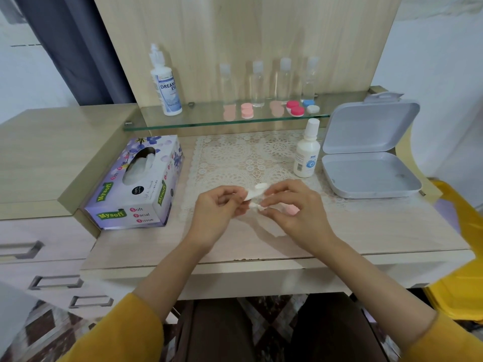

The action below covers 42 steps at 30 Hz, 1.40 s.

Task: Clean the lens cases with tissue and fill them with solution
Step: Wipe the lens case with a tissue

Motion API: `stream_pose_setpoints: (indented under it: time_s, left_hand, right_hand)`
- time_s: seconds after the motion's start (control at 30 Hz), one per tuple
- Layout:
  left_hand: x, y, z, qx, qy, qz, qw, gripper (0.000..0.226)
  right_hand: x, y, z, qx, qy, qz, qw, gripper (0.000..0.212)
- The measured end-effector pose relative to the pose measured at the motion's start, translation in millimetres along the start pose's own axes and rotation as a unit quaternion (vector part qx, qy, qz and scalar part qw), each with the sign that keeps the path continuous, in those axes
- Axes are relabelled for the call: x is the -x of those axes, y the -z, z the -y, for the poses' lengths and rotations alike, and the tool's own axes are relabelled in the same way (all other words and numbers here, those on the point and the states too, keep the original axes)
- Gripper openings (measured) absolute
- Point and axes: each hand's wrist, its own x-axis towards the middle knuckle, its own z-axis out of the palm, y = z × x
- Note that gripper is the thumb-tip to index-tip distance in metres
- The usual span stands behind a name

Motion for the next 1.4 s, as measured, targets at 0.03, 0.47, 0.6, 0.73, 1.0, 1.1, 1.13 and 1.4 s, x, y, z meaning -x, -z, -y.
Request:
stream_pose_setpoints:
  time_s: [0.03,0.47,0.6,0.73,1.0,1.1,1.13,1.4]
  left_hand:
    - [1.0,-1.4,0.0,0.000,0.003,0.008,1.000,0.006]
    - [9.7,-4.0,6.0,0.033,-0.005,0.034,0.999,0.033]
    - [8.0,-4.5,6.1,0.034,-0.001,-0.018,0.999,0.022]
    - [5.8,0.5,1.5,0.074,0.002,-0.027,0.997,0.012]
    - [5.2,6.1,-7.6,0.012,-0.019,0.034,0.999,0.023]
    - [4.5,5.5,-7.8,-0.003,-0.022,0.044,0.999,0.024]
    - [4.0,4.9,-7.7,-0.008,-0.022,0.039,0.999,0.021]
    - [0.0,7.9,-1.8,-0.013,0.003,0.057,0.998,0.027]
  right_hand:
    - [-1.8,-0.6,-1.5,0.009,0.006,0.001,1.000,0.006]
    - [-1.3,1.0,-1.3,-0.114,-0.104,0.019,0.988,0.022]
    - [-2.2,2.7,3.9,-0.144,-0.149,0.023,0.978,0.019]
    - [-7.1,9.8,4.5,-0.157,-0.177,0.001,0.972,0.019]
    - [-11.2,9.4,6.0,-0.170,-0.226,0.018,0.959,0.030]
    - [-7.5,7.7,6.1,-0.181,-0.221,0.037,0.958,0.025]
    - [-6.6,7.4,6.5,-0.188,-0.222,0.043,0.956,0.025]
    - [-3.3,7.2,8.1,-0.207,-0.224,0.071,0.950,0.027]
